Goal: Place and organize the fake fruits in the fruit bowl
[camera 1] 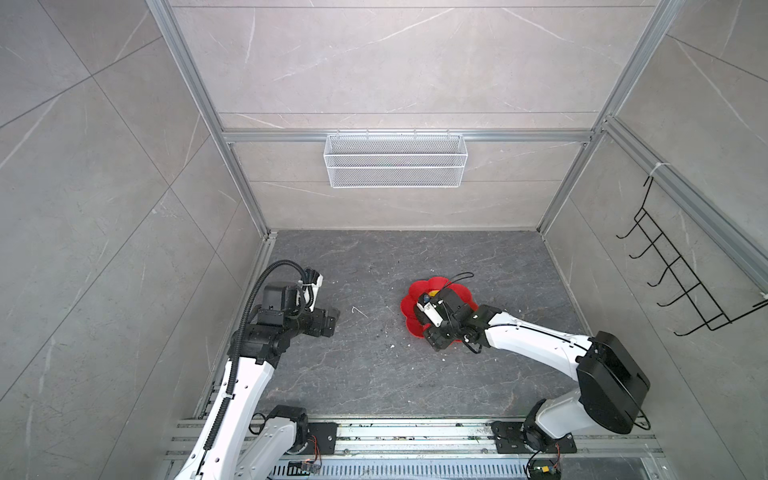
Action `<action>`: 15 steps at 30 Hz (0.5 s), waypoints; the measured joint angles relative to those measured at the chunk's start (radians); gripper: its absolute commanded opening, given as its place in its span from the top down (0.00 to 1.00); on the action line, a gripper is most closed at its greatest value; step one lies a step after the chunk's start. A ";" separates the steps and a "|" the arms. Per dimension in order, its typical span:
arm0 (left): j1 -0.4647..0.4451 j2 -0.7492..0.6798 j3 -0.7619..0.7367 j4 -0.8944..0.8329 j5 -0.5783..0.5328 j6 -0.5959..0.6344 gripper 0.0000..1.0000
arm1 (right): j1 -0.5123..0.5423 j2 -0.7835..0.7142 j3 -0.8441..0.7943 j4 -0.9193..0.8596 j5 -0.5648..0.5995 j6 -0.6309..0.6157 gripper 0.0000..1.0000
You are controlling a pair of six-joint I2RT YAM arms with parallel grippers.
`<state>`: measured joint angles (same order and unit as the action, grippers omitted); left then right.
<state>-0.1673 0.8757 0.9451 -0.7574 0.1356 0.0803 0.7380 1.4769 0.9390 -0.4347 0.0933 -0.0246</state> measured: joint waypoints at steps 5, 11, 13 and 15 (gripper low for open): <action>0.000 -0.029 0.011 0.047 -0.008 -0.082 0.00 | -0.139 -0.253 -0.021 0.041 -0.010 0.006 0.10; 0.000 -0.105 -0.179 0.359 -0.150 -0.200 0.00 | -0.508 -0.582 -0.248 0.346 -0.029 0.122 0.12; 0.000 -0.119 -0.327 0.525 -0.257 -0.208 0.00 | -0.593 -0.600 -0.324 0.423 -0.019 0.158 0.11; 0.000 -0.105 -0.491 0.703 -0.359 -0.198 0.00 | -0.634 -0.574 -0.382 0.486 0.013 0.176 0.11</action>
<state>-0.1673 0.7704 0.4541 -0.0540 -0.2230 -0.1181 0.1043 0.9028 0.5568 0.0517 0.1066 0.1513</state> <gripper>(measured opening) 0.999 0.887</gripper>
